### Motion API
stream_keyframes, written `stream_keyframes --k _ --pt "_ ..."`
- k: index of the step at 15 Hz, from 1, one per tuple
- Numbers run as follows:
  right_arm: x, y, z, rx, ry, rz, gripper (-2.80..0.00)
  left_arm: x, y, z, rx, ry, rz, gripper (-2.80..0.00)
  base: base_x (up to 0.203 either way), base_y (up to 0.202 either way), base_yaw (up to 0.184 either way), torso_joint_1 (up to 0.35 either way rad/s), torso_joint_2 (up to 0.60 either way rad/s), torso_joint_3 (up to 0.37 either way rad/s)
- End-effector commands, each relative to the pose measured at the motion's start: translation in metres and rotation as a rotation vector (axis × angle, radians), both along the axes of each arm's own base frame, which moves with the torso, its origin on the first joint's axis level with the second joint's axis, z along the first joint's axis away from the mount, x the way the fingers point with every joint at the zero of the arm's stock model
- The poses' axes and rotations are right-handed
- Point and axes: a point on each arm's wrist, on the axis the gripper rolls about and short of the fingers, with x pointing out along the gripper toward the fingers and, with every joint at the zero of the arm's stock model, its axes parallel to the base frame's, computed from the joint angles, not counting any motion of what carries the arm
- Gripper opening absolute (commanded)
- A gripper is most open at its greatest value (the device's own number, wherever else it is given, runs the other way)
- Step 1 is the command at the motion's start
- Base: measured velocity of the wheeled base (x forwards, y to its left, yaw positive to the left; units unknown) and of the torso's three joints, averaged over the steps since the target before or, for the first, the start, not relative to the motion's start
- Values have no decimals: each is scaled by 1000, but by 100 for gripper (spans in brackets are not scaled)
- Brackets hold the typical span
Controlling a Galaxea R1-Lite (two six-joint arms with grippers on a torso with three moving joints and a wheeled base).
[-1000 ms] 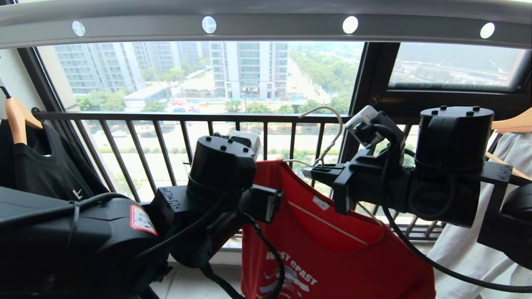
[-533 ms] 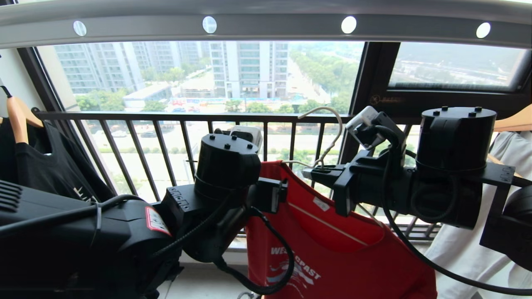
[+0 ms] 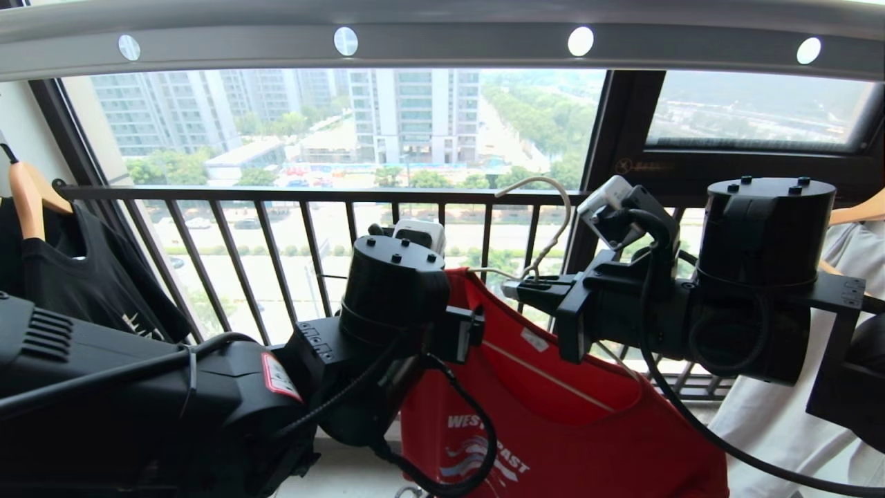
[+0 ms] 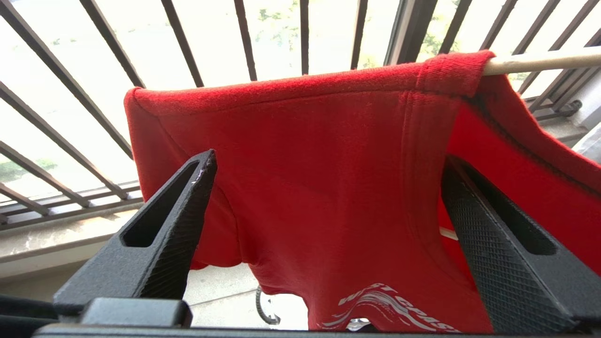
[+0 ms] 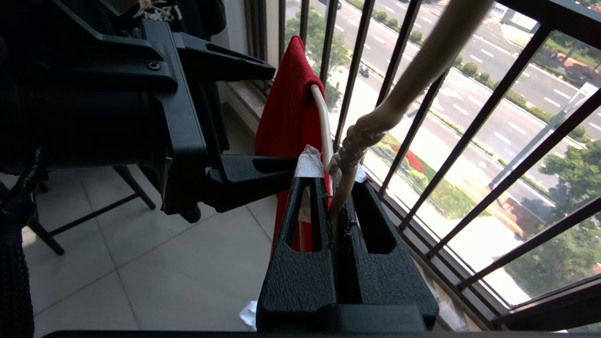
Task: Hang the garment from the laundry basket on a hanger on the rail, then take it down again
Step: Take the clothes off the clothes rack
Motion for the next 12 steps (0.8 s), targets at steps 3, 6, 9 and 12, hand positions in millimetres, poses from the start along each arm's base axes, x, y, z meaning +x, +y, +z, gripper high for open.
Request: stream_keyframes --k 3,6,9,12 --pt "1 0 1 3 -4 -3 -280 4 5 4 47 -40 95 0 0 0 0 0 0 0" --pt "4 -2 1 2 -7 -26 -280 4 6 5 74 -53 126 0 0 0 0 0 0 0" --pt "4 -4 3 7 -14 -32 -280 9 5 -1 112 -53 164 0 0 0 0 0 0 0" --pt "2 -5 5 9 -19 -33 -280 16 7 0 106 -55 186 0 0 0 0 0 0 0"
